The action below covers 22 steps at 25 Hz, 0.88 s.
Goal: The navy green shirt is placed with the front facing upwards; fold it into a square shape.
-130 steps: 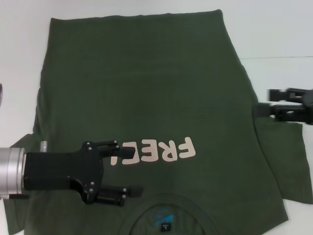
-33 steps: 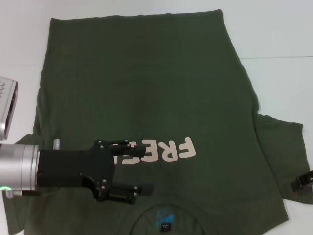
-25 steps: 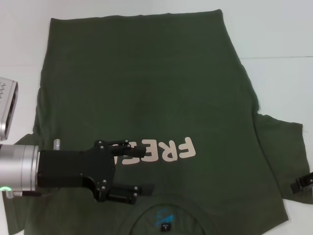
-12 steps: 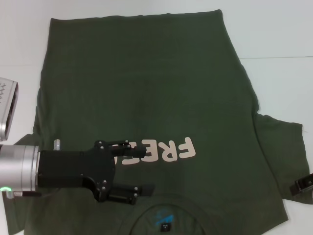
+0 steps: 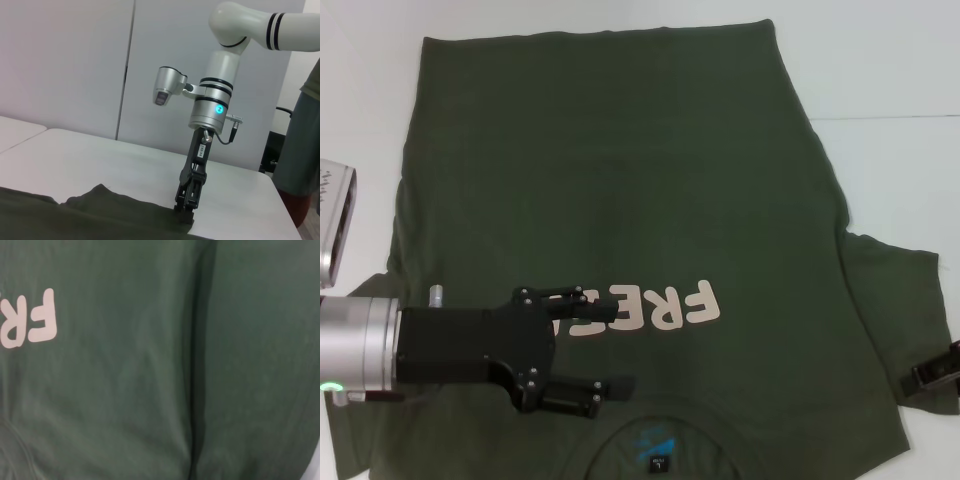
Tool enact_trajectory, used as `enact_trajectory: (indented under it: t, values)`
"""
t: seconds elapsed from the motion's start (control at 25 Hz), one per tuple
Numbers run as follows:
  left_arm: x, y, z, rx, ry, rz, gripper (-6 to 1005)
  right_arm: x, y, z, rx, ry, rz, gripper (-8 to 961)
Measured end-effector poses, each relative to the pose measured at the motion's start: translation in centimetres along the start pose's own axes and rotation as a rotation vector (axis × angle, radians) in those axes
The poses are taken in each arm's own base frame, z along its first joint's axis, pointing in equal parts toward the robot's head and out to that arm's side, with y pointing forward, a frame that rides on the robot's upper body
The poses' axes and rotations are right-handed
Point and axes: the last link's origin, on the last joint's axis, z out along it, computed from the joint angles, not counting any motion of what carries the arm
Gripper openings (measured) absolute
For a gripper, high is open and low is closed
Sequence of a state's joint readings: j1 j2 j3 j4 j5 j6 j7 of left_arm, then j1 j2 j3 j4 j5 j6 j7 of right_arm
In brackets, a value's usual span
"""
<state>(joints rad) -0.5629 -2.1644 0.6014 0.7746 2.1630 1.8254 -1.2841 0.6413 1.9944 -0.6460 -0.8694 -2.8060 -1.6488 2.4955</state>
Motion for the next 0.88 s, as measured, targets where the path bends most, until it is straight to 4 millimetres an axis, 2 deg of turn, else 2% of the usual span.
enact_trajectory:
  t: [0.28, 0.84, 0.88]
  values:
    - [0.00, -0.02, -0.03, 0.002, 0.001, 0.001, 876, -0.59, -0.04, -0.76, 0.011, -0.013, 0.000, 835]
    - [0.22, -0.18, 0.04, 0.003, 0.003, 0.007, 875, -1.00, 0.36, -0.56, 0.015, -0.008, -0.007, 832]
    - [0.22, -0.18, 0.04, 0.003, 0.003, 0.007, 875, -1.00, 0.36, -0.56, 0.015, -0.008, -0.007, 809]
